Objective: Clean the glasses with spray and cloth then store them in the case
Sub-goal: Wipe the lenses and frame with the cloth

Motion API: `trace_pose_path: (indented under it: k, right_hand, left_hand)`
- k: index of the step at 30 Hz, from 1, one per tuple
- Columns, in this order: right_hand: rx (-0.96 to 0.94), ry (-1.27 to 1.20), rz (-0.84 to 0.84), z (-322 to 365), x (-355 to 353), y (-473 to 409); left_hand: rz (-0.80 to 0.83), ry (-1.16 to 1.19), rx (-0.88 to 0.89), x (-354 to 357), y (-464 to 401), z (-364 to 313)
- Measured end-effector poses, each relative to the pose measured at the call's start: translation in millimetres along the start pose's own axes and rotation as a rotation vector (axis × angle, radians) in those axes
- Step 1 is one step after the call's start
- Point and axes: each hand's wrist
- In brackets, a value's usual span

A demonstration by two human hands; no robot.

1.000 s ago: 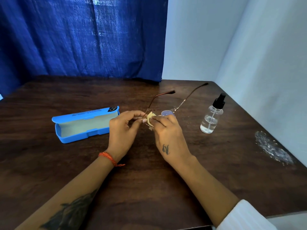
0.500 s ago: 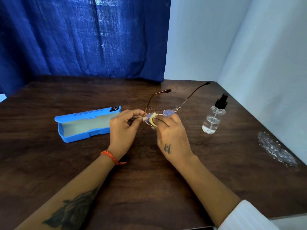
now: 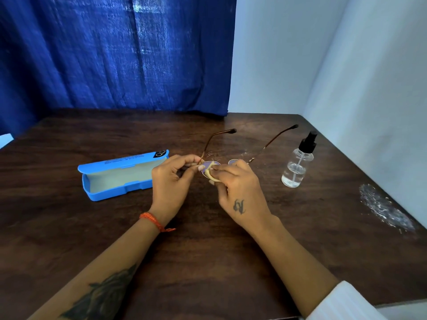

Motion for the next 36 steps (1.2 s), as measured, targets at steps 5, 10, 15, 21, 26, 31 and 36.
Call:
trace_pose_path:
  k: [5, 10, 15, 21, 26, 31, 36]
  right_hand:
    - [-0.061, 0.282, 0.007, 11.4, 9.4, -3.1]
    - [0.014, 0.11, 0.15, 7.8, 12.4, -1.9]
    - [0.01, -0.081, 0.028, 2.3, 5.6, -4.8]
    - [0.09, 0.059, 0.017, 1.7, 8.4, -1.0]
    - [0.275, -0.33, 0.03, -9.9, 0.1, -5.1]
    - [0.673, -0.801, -0.079, -19.6, -12.5, -11.8]
    - [0.671, -0.674, -0.171, -17.9, -13.1, -8.7]
  left_hand:
    - [0.018, -0.059, 0.043, 3.1, 1.9, -3.5]
    - [-0.004, -0.05, 0.03, 2.9, 2.3, -5.0]
    - [-0.018, -0.034, 0.015, 2.4, 2.3, -3.5]
    - [-0.017, -0.05, 0.013, 2.0, -0.6, -0.6]
    - [-0.046, -0.05, 0.001, -2.0, -1.8, 2.4]
    - [-0.051, -0.029, -0.018, -1.3, -2.4, -0.1]
    - [-0.053, -0.011, -0.028, -1.0, -1.8, -3.5]
Point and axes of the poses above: each hand's wrist, its own y-axis away from the middle knuckle, its own x-axis out of the palm, z = x × y, and after that the axes turned 5 degrees about y, right-handed
